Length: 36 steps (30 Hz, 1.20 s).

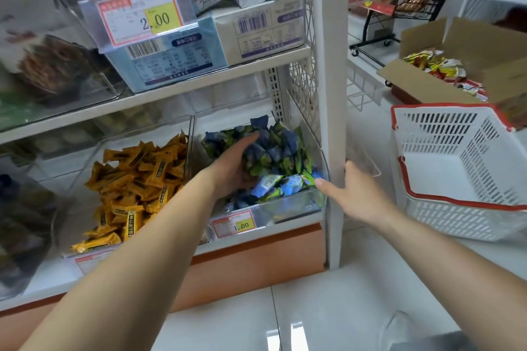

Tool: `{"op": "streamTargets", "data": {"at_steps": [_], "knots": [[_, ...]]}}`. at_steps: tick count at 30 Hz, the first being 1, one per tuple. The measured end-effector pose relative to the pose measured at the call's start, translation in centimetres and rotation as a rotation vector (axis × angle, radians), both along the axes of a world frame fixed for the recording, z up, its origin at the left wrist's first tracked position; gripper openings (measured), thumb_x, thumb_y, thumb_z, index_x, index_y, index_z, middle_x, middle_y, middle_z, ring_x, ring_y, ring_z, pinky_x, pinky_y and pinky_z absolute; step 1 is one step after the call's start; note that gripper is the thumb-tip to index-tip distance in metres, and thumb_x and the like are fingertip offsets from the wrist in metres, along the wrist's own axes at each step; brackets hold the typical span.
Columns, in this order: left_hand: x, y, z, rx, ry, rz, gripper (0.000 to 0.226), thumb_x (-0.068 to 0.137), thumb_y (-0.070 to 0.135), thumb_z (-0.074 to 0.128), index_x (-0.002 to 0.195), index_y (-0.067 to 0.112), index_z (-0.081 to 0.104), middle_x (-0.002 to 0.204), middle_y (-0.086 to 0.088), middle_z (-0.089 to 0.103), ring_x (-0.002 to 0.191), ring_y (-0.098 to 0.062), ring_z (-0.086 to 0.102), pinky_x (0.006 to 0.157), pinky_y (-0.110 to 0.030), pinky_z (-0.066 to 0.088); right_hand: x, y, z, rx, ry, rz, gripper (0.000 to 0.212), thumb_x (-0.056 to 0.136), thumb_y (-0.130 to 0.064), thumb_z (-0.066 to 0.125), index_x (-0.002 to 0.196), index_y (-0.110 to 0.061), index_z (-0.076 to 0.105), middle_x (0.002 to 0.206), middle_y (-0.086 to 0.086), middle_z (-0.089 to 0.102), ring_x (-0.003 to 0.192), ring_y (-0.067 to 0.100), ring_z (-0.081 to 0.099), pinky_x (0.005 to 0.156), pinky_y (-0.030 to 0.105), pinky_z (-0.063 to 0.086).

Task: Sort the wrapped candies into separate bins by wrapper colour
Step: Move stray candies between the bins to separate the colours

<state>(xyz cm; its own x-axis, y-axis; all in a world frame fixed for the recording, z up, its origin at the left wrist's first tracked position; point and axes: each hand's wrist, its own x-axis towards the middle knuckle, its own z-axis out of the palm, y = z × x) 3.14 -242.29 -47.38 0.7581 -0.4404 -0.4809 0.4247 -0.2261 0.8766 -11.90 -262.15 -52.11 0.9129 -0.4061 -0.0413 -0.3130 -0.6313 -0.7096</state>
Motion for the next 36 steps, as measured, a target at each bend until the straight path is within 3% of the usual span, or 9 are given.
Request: {"op": "streamTargets", "data": {"at_steps": [5,11,14,16,19,23,28,33,36], "knots": [[-0.3,1.9,1.6,0.198,-0.329,0.034,0.038,0.095,0.042,0.060,0.131,0.030,0.057,0.136,0.006,0.055,0.113,-0.014,0.054,0.088,-0.032,0.051,-1.6,0.7,1.0,-0.272,0.119,-0.018,0.060,0.087,-0.071,0.051,0.094,-0.012,0.053,0.080,0.002,0.060,0.074,0.024,0.059,0.059,0.034,0.045],[-2.3,5.5,2.1,0.673,-1.024,-0.245,0.035,0.094,0.040,0.059,0.127,0.031,0.064,0.120,0.012,0.066,0.101,-0.002,0.061,0.079,-0.013,0.043,-3.4,1.7,2.8,-0.333,-0.037,0.115,0.028,0.087,-0.058,0.058,0.083,-0.031,0.063,0.086,-0.015,0.066,0.084,0.010,0.062,0.071,0.032,0.053],[-5.2,7.1,1.1,0.696,-1.031,-0.401,0.037,0.092,0.047,0.058,0.125,0.031,0.063,0.116,0.017,0.065,0.093,0.010,0.059,0.085,-0.014,0.049,-2.2,3.0,3.7,-0.244,-0.189,0.318,0.021,0.090,-0.046,0.058,0.105,-0.035,0.068,0.103,-0.020,0.064,0.095,0.002,0.058,0.083,0.030,0.049],[-7.1,7.8,-0.4,0.854,-1.137,-0.505,0.046,0.091,0.050,0.056,0.132,0.029,0.057,0.124,0.011,0.064,0.106,-0.006,0.062,0.090,-0.027,0.051,-0.7,4.4,4.0,-0.222,-0.196,0.427,0.025,0.092,-0.041,0.056,0.115,-0.037,0.066,0.111,-0.023,0.061,0.101,-0.002,0.055,0.090,0.029,0.048],[-9.2,7.7,-2.3,0.974,-1.166,-0.555,0.054,0.087,0.049,0.057,0.135,0.024,0.049,0.128,-0.001,0.063,0.117,-0.024,0.059,0.090,-0.036,0.049,1.4,6.8,3.5,-0.211,0.005,0.618,0.037,0.088,-0.045,0.056,0.125,-0.040,0.059,0.121,-0.022,0.063,0.110,0.001,0.057,0.096,0.034,0.049],[-8.9,7.8,-2.8,0.893,-1.133,-0.487,0.043,0.089,0.049,0.057,0.124,0.024,0.052,0.123,0.000,0.065,0.113,-0.025,0.060,0.085,-0.037,0.050,4.6,8.0,3.1,-0.506,0.237,0.797,0.051,0.075,-0.053,0.052,0.125,-0.040,0.054,0.108,-0.009,0.066,0.096,0.018,0.060,0.075,0.033,0.050],[-8.6,9.5,-3.0,0.817,-1.221,-0.488,0.049,0.093,0.042,0.056,0.137,0.025,0.047,0.129,0.002,0.057,0.119,-0.020,0.053,0.095,-0.038,0.048,8.1,7.3,3.6,-0.467,0.572,0.866,0.087,0.067,-0.057,0.061,0.147,-0.034,0.037,0.145,-0.007,0.049,0.117,0.014,0.051,0.090,0.030,0.042],[-8.5,10.3,-2.9,0.829,-1.351,-0.517,0.048,0.094,0.038,0.054,0.138,0.022,0.047,0.120,0.001,0.060,0.111,-0.023,0.057,0.085,-0.041,0.052,9.3,7.8,3.3,-0.532,0.682,0.897,0.062,0.077,-0.041,0.071,0.135,-0.026,0.053,0.111,-0.016,0.062,0.087,0.002,0.054,0.071,0.028,0.046],[-8.4,10.7,-2.9,0.788,-1.351,-0.523,0.052,0.094,0.042,0.055,0.142,0.024,0.044,0.125,0.003,0.059,0.114,-0.019,0.055,0.090,-0.037,0.051,9.3,8.1,3.1,-0.499,0.699,0.927,0.053,0.079,-0.033,0.072,0.129,-0.025,0.056,0.114,-0.004,0.064,0.100,0.016,0.061,0.089,0.037,0.052]]}}
